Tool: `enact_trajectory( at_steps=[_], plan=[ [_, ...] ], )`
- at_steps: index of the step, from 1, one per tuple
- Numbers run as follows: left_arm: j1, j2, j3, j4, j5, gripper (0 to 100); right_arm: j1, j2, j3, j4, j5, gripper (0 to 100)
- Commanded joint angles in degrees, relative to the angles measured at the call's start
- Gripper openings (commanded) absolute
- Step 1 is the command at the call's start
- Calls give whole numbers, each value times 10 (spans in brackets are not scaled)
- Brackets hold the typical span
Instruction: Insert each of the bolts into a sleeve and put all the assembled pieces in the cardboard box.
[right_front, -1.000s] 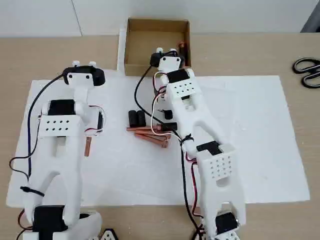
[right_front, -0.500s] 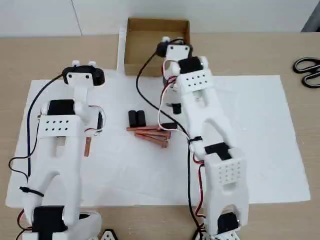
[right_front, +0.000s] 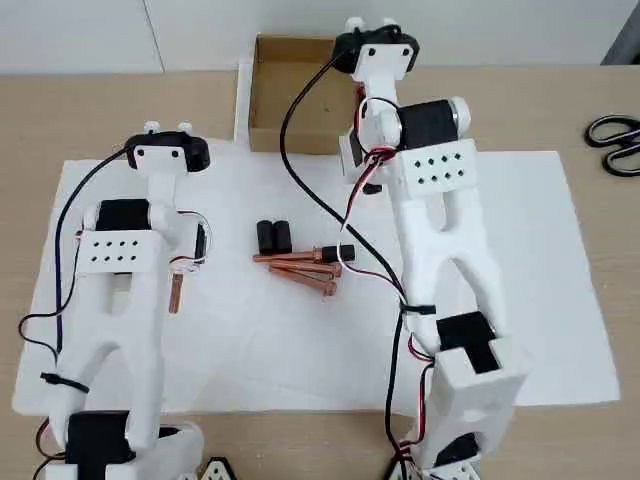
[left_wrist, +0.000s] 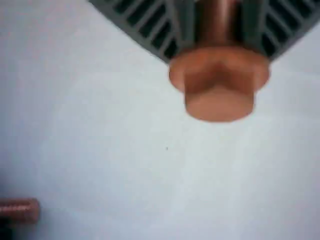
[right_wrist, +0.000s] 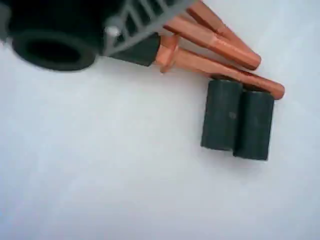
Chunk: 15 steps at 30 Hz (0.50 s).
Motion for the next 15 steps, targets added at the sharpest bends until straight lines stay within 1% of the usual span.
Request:
enact_trajectory(
  at_steps=[1,6,11,15],
  plan=[
    [3,-30,-29,-8,42,5,3,-69,-28,0,4,12],
    [4,-30,-29,-9,57,5,2,-131,-28,4,4,12],
    [4,-30,-51,3,57,5,-20,-196,-22,56,7,11],
    [4,-30,-80,18,57,5,-24,-242,86,57,7,11]
  ],
)
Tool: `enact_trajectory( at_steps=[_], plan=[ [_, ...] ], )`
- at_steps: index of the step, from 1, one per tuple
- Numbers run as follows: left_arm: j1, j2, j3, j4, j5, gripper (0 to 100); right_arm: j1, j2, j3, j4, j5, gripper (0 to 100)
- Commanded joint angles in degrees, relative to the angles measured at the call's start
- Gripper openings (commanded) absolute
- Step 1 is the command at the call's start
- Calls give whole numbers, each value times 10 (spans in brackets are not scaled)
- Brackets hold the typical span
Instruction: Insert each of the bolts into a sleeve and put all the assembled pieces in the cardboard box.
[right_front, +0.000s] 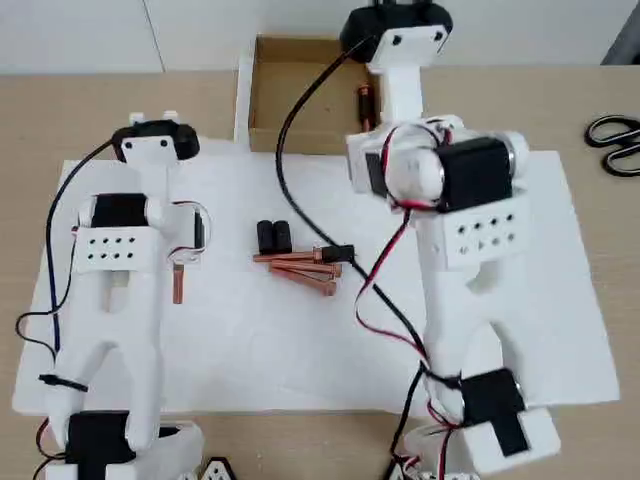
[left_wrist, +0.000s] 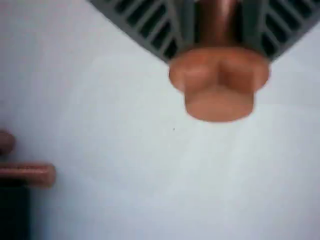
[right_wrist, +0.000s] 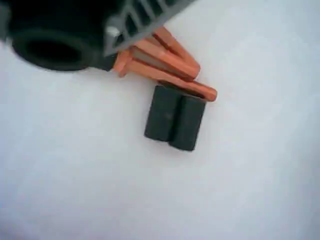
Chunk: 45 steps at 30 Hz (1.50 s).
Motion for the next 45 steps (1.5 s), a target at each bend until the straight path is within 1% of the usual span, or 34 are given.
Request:
enact_trajectory(
  at_steps=[1,4,7,10,13,17,19,21,23,28,30,34,36,39,42,45],
  plan=[
    [4,-30,-40,5,4,5,-4,-63,86,6,6,11],
    [5,-30,-40,5,4,5,5,-109,190,-42,6,12],
    [20,-30,-40,4,4,5,18,-179,299,-119,4,13],
    [40,-30,-40,3,4,5,19,-280,434,-223,4,13],
    [57,-30,-41,2,4,5,32,-371,583,-355,5,11],
    [71,-30,-41,1,5,5,39,-400,744,-512,5,4],
    [76,-30,-40,-11,30,5,39,-403,796,-565,5,3],
    [76,-30,-39,-24,66,5,42,-403,825,-605,5,3],
    [76,-30,-39,-38,85,5,42,-403,838,-628,5,3],
    [76,-28,-39,-56,89,5,44,-400,860,-678,4,3],
    [76,-25,-39,-56,89,5,44,-402,890,-735,2,3],
    [76,-25,-38,-56,89,5,42,-403,974,-883,3,3],
    [76,-25,-38,-58,89,5,41,-403,1007,-931,5,3],
    [77,-25,-38,-69,89,5,40,-403,1024,-933,6,3],
    [94,-25,-38,-76,90,5,38,-404,1031,-917,-1,3],
    [124,-25,-38,-76,90,5,37,-405,1047,-955,-48,4]
  ],
)
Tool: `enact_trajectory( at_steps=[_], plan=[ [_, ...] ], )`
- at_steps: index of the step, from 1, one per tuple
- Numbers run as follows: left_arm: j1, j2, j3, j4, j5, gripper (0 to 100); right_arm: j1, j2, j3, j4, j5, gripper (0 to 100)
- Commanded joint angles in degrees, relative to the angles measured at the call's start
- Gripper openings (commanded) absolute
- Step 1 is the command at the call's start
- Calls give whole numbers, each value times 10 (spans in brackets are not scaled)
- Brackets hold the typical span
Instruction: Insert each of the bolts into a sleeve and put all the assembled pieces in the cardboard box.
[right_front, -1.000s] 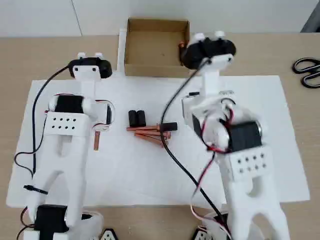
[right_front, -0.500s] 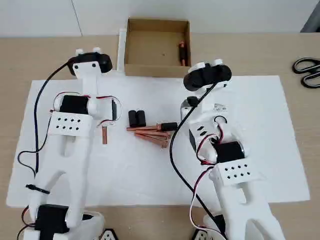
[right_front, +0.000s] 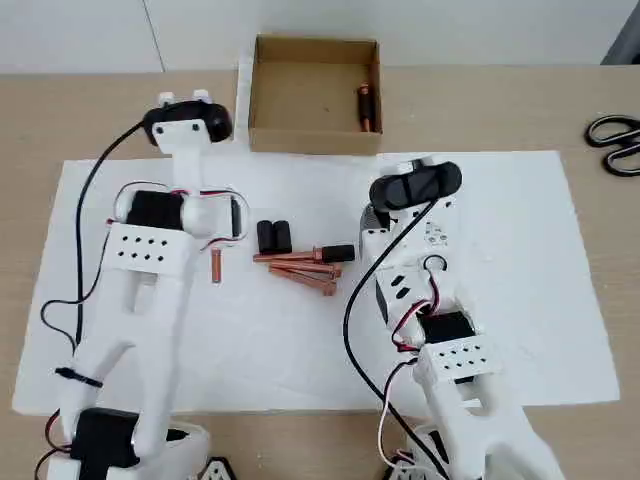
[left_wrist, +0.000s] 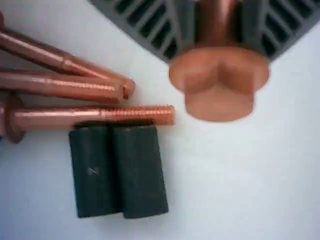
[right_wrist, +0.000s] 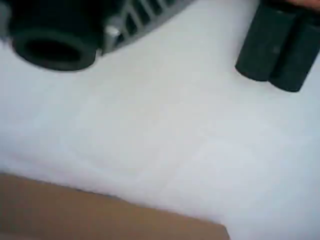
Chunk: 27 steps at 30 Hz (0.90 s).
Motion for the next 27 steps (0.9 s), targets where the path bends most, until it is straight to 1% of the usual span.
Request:
enact_trajectory(
  at_steps=[1,4,8,10,13,15,19,24,27],
  plan=[
    [33,-25,-29,-12,5,5,-2,-22,13,-51,-47,4],
    [49,-25,-28,-30,6,5,-7,-55,55,-125,-52,4],
    [51,-25,-6,-79,45,5,-13,-126,149,-223,-49,4],
    [52,-25,4,-102,56,5,-17,-158,193,-249,-37,4],
    [52,-26,7,-124,81,5,-26,-200,245,-261,4,4],
    [62,-29,7,-138,92,5,-29,-229,271,-265,17,4],
    [107,-30,7,-171,95,5,-31,-280,272,-209,17,4],
    [166,-53,15,-248,93,5,-75,-327,278,-101,16,4],
    [198,-71,43,-279,91,5,-86,-355,279,-47,15,4]
  ],
)
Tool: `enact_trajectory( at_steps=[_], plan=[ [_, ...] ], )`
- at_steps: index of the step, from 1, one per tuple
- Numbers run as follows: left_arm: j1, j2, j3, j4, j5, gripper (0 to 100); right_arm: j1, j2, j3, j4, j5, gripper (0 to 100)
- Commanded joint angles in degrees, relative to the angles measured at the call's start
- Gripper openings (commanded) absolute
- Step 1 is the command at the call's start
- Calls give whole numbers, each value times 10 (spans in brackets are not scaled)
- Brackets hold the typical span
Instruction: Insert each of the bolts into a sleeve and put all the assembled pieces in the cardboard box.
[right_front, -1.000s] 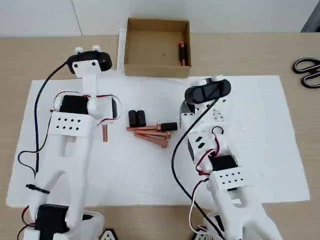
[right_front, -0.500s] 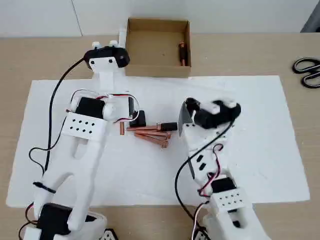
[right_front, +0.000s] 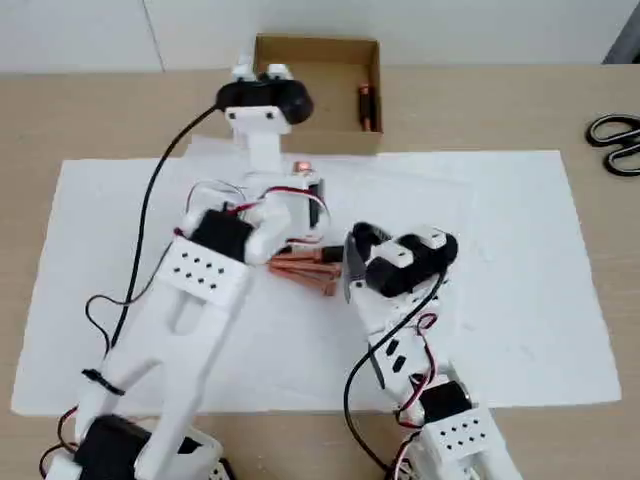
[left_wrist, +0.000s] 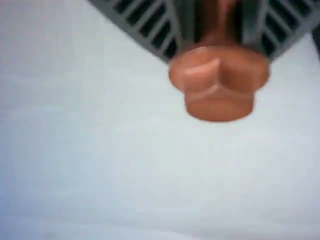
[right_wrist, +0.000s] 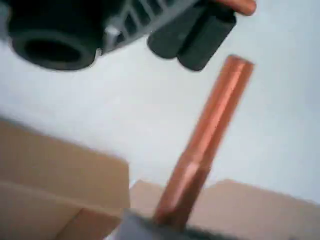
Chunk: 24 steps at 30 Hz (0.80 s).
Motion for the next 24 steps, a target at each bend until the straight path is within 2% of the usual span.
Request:
enact_trajectory(
  at_steps=[1,5,14,20,24],
  plan=[
    [36,-49,20,-39,2,5,-10,-41,7,55,4,4],
    [41,-91,70,-61,2,5,-7,-83,7,102,4,4],
    [5,-205,178,-139,1,5,-7,-132,7,162,4,4],
    [-7,-207,288,-348,2,5,-8,-135,8,168,4,4],
    [-7,-207,359,-418,2,5,-8,-133,8,168,4,4]
  ],
)
